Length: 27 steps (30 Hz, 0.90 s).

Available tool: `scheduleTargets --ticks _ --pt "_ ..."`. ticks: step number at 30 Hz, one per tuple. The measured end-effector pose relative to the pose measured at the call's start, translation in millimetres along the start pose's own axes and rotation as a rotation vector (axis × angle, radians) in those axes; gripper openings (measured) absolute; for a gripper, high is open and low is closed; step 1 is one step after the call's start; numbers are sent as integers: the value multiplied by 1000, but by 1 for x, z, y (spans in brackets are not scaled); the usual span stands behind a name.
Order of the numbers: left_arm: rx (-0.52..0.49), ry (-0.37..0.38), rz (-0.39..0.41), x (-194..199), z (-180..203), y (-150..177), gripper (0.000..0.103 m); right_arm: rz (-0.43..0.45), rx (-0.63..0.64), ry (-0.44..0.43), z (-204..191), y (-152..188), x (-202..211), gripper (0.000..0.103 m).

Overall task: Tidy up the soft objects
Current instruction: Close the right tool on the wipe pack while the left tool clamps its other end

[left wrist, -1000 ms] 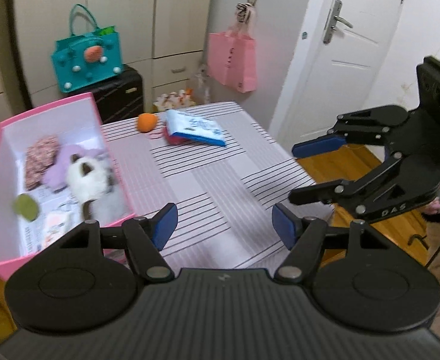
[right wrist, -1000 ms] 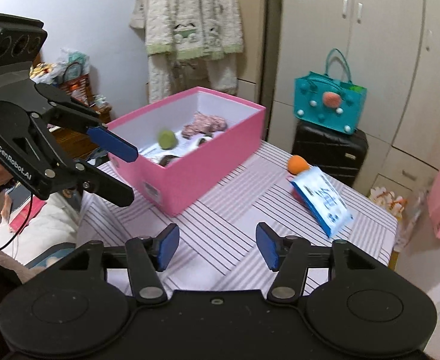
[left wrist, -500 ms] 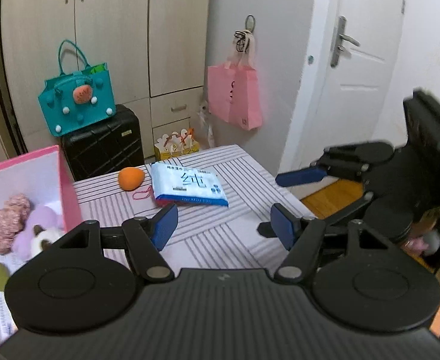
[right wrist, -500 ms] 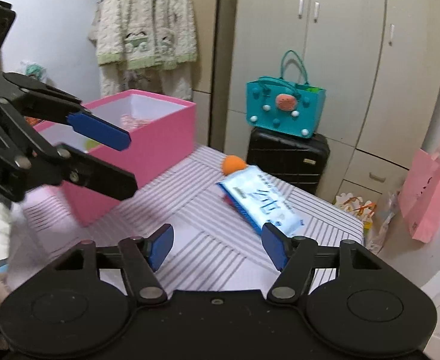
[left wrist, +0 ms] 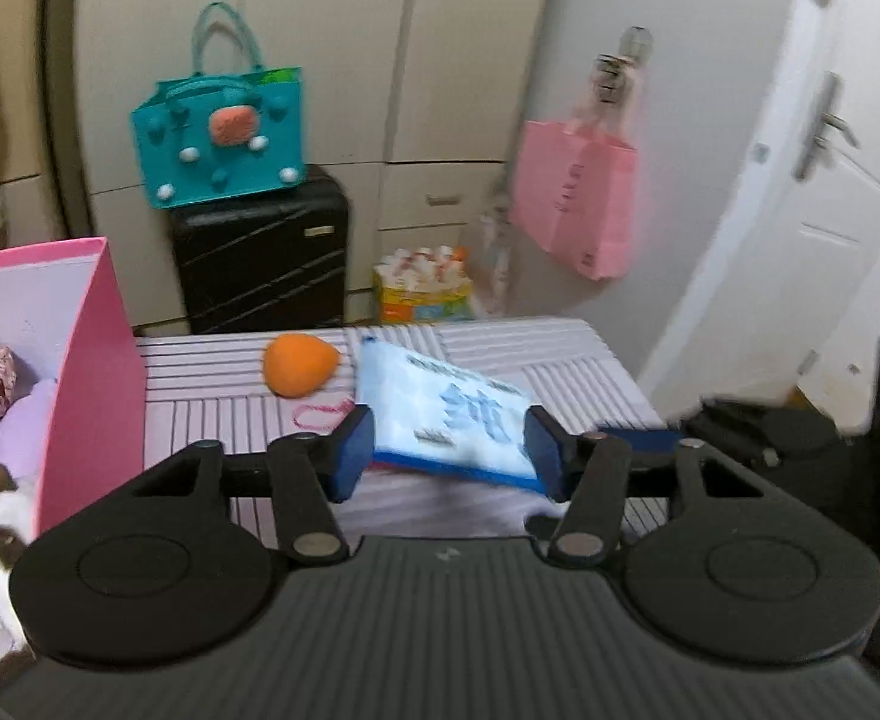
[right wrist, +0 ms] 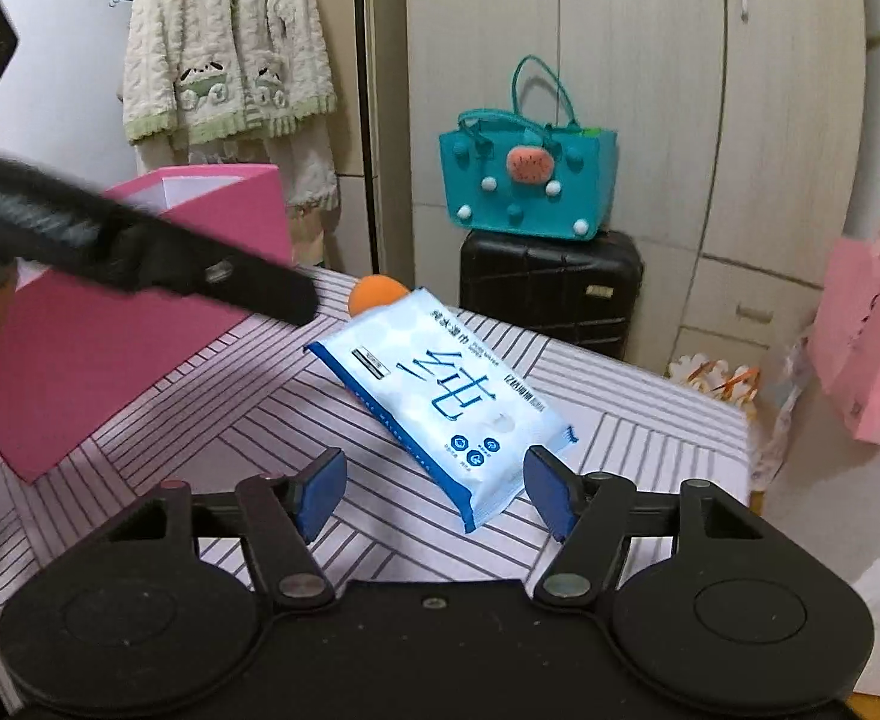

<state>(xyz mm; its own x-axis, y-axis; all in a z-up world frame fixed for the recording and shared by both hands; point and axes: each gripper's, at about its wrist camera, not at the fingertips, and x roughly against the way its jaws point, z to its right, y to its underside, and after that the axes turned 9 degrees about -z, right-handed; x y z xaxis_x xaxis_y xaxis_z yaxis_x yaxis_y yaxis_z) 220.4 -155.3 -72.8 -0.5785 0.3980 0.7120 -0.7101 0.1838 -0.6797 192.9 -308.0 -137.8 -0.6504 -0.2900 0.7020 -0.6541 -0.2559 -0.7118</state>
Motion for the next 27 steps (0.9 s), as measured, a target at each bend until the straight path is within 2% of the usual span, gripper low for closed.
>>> scheduleTargets --ticks 4,7,10,14,18,25,27 --pt "43 -34 19 -19 -4 -11 53 -14 -24 -20 8 -1 -19 70" --pt "46 -81 7 -33 -9 -15 53 -13 -32 -36 12 2 -27 70" --pt "58 -87 -16 -42 -15 -15 53 -22 -29 -39 12 3 -33 70" --pt "13 -159 25 -44 -12 -13 53 -34 -20 -20 11 4 -38 70" --pt "64 -87 -24 -50 -18 -14 53 -45 -17 -12 14 5 -41 70" --pt "83 -83 -75 -66 -19 -10 53 -42 -7 -10 16 1 -45 70" --pt "80 -79 -84 -67 -20 -8 48 -33 -26 -14 18 0 -46 70"
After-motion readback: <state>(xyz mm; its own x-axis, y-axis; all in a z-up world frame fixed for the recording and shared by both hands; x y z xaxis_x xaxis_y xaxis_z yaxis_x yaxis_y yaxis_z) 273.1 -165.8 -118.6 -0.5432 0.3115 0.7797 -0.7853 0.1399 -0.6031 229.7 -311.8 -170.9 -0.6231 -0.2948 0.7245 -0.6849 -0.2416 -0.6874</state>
